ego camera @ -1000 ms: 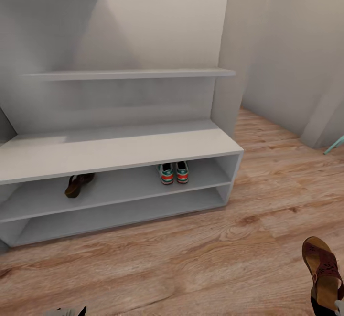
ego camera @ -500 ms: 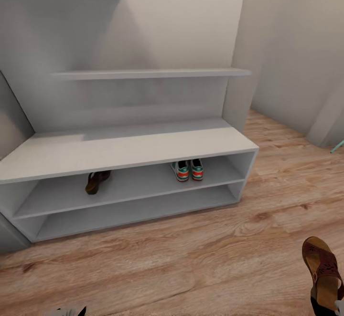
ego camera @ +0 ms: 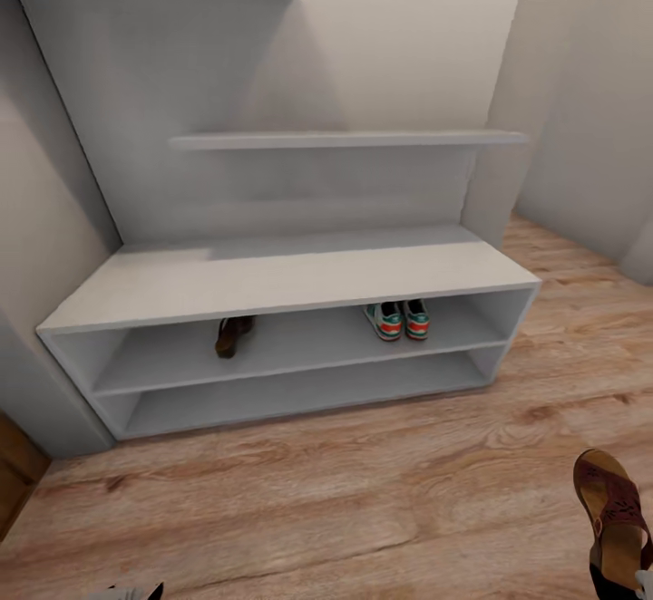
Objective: Pick up the two gym shoes and the two sandals from the corridor floor and place them onto the hallstand (shoe rack) in the corridor, making sure they are on the rack and not on the floor. Arrange them so the two gym shoes are next to each other and the two sandals are next to each other.
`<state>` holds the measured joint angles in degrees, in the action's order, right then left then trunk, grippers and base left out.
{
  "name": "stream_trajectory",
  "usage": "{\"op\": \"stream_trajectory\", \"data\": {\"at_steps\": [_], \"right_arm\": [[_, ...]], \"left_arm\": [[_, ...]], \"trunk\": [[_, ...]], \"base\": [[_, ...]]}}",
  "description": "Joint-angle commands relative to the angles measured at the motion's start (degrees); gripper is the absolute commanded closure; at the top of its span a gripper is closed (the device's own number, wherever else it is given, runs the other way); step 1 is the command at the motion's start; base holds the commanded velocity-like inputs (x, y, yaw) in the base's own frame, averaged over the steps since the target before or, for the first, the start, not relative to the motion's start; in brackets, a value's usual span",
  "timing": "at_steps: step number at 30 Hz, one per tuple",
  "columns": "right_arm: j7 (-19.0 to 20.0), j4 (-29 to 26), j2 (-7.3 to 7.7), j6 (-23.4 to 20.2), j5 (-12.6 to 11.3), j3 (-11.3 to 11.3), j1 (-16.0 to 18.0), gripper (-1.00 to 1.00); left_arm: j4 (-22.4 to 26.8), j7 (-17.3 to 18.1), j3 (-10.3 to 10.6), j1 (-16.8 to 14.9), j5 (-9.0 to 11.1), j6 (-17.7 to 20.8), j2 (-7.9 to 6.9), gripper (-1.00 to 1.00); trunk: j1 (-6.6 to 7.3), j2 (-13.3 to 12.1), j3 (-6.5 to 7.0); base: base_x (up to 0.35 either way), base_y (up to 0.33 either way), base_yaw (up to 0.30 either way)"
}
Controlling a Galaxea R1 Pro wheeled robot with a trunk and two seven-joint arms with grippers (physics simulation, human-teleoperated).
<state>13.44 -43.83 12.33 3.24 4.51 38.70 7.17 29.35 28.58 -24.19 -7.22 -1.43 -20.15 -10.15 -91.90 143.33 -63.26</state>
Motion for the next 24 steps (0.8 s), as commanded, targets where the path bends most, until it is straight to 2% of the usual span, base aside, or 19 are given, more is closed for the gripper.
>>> {"op": "stream_trajectory", "data": {"at_steps": [1, 7, 20, 24], "right_arm": [[0.5, 0.0, -0.03, 0.2, 0.4, 0.3, 0.0, 1.00], [0.5, -0.1, -0.03, 0.2, 0.4, 0.3, 0.1, 1.00], [0.5, -0.2, -0.03, 0.2, 0.4, 0.3, 0.0, 1.00], [0.5, -0.2, -0.03, 0.2, 0.4, 0.3, 0.1, 1.00]], "left_arm": [[-0.1, 0.4, -0.3, -0.1, -0.2, -0.2, 0.04, -1.00], [-0.1, 0.4, -0.3, -0.1, -0.2, -0.1, 0.04, -1.00], [-0.1, 0.4, -0.3, -0.1, -0.2, -0.1, 0.07, -1.00], [-0.1, 0.4, -0.3, -0.1, -0.2, -0.1, 0.04, -1.00]], "trunk": [[0.02, 0.0, -0.04], [0.02, 0.0, -0.04], [0.02, 0.0, -0.04], [0.02, 0.0, -0.04]], "base": [[-0.029, 0.308, 0.256], [-0.008, 0.308, 0.128], [-0.002, 0.308, 0.012], [-0.129, 0.281, 0.000]]}}
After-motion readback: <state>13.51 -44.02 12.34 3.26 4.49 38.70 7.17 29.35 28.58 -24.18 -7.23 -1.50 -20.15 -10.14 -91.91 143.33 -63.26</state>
